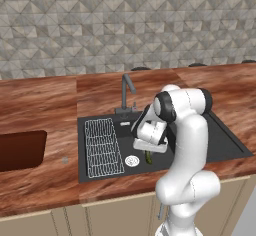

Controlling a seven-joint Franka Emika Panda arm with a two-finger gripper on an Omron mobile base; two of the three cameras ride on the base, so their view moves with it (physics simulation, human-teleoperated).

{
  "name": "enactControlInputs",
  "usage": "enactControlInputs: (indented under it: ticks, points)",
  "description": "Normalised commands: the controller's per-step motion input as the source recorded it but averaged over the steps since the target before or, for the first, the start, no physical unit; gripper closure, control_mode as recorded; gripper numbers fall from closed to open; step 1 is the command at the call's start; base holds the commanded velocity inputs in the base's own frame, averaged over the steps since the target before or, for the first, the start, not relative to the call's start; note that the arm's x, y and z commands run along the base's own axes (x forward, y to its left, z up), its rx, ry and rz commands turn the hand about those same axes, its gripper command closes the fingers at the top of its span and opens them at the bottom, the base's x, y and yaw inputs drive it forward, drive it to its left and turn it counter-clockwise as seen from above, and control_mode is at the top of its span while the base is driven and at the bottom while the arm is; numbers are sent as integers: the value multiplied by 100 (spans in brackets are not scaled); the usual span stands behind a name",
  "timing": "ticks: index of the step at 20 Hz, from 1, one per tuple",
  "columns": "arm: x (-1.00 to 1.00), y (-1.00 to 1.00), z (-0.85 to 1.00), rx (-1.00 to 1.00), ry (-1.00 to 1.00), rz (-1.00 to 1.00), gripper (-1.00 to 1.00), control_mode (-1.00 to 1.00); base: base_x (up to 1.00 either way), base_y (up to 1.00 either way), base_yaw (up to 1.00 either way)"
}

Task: Pick up all produce items and place them in the sink. Turn on the sink faucet to wash them. Then turn the sink off and put them in the tray.

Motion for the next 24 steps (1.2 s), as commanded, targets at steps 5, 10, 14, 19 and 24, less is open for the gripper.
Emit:
enactControlInputs:
  ticks: [5, 10, 14, 19, 24]
  points:
    - [4, 0, -12, 0, -1, 0, -100, -100, 0, 0, 0]
    - [-4, 0, 6, 0, -5, 0, -100, -100, 0, 0, 0]
    - [-9, 0, 24, 0, -5, 0, -100, -100, 0, 0, 0]
    - [-11, 0, 45, 0, -6, 0, -100, -100, 0, 0, 0]
    - [-19, 0, 63, 0, -8, 0, -100, -100, 0, 0, 0]
